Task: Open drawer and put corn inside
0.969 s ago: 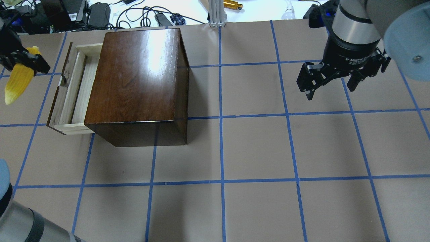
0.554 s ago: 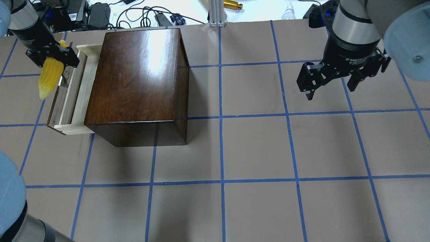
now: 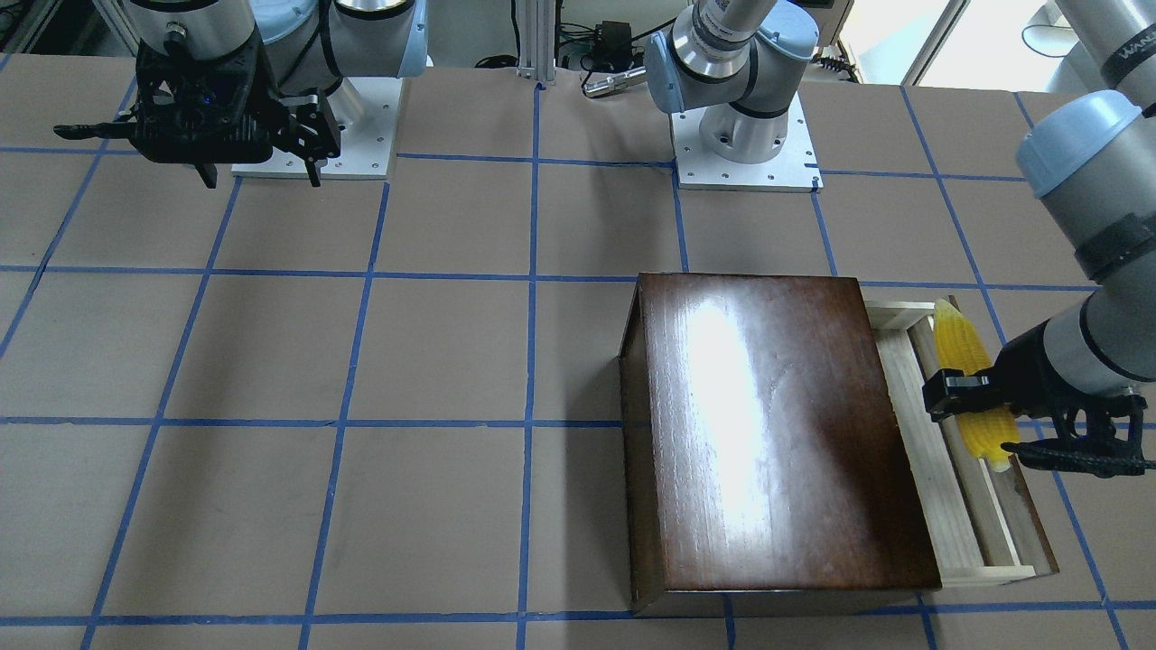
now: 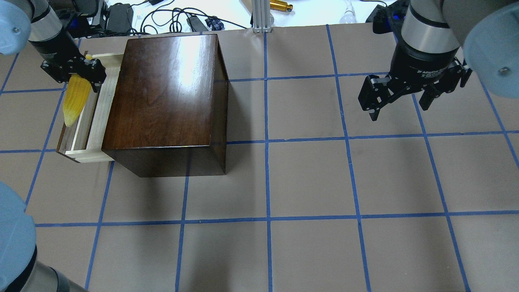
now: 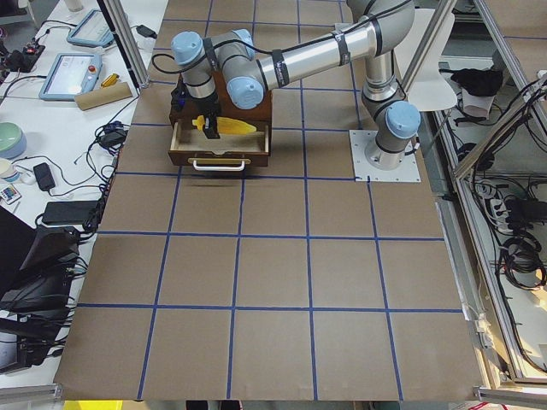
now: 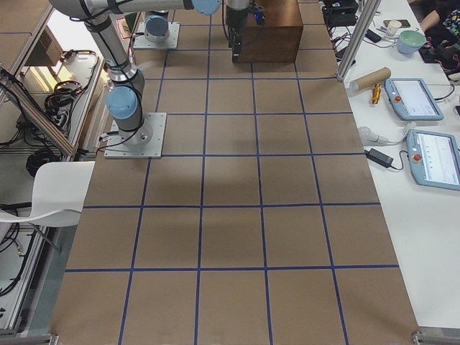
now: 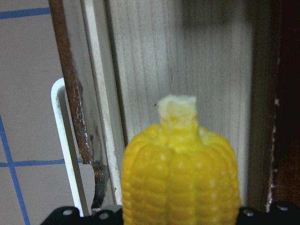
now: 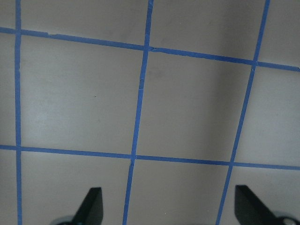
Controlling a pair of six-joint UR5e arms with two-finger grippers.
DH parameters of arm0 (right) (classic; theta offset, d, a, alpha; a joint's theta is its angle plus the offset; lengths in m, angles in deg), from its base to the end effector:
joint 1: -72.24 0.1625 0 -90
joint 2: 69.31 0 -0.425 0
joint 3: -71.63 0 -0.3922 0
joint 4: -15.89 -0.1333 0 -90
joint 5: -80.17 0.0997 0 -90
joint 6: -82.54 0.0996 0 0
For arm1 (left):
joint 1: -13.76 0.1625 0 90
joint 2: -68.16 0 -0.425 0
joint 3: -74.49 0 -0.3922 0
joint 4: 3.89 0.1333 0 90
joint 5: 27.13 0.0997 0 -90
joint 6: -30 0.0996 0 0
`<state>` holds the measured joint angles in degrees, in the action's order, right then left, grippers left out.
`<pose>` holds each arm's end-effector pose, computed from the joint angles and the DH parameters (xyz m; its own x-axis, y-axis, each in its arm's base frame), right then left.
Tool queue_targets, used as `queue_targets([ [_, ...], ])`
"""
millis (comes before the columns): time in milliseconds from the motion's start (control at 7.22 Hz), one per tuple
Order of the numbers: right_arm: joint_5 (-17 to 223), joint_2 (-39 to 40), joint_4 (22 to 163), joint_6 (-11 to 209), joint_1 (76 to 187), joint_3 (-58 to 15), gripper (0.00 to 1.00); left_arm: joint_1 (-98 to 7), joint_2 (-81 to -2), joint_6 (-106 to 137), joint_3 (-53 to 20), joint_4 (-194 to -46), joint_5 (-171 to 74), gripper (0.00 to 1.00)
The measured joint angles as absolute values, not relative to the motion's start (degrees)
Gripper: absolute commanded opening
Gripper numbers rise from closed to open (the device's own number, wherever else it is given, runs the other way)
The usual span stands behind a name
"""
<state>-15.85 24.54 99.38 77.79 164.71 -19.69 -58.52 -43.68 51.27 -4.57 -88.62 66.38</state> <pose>0.1424 -0.4501 0.4981 -0.9863 -0.1325 0.0985 -0.1251 0.9891 0.0778 0.0714 -0.6414 0.3741 -0.9976 0.0661 -0.0212 0.0633 0.9915 0.1135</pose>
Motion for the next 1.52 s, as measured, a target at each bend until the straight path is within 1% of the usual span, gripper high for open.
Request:
queue_targets([
  [554, -15.9, 24.5, 99.4, 77.7, 164.7, -19.7, 1.0, -58.8, -43.3, 51.0, -4.4, -88.9, 66.5, 1.0],
  [831, -15.9, 24.5, 99.4, 77.7, 164.7, -19.7, 1.0, -61.3, -40.4, 47.3, -3.6, -90.0, 65.9, 1.0],
  [1246, -15.8, 24.5, 99.4, 77.7, 164.7, -19.7, 1.0, -71.5, -34.3, 33.2, -2.5, -93.8, 64.8, 1.0],
  [1523, -15.8, 24.5, 99.4, 77.7, 164.7, -19.7, 1.0, -79.4, -31.0, 26.8, -4.9, -94.7, 65.1, 1.0],
])
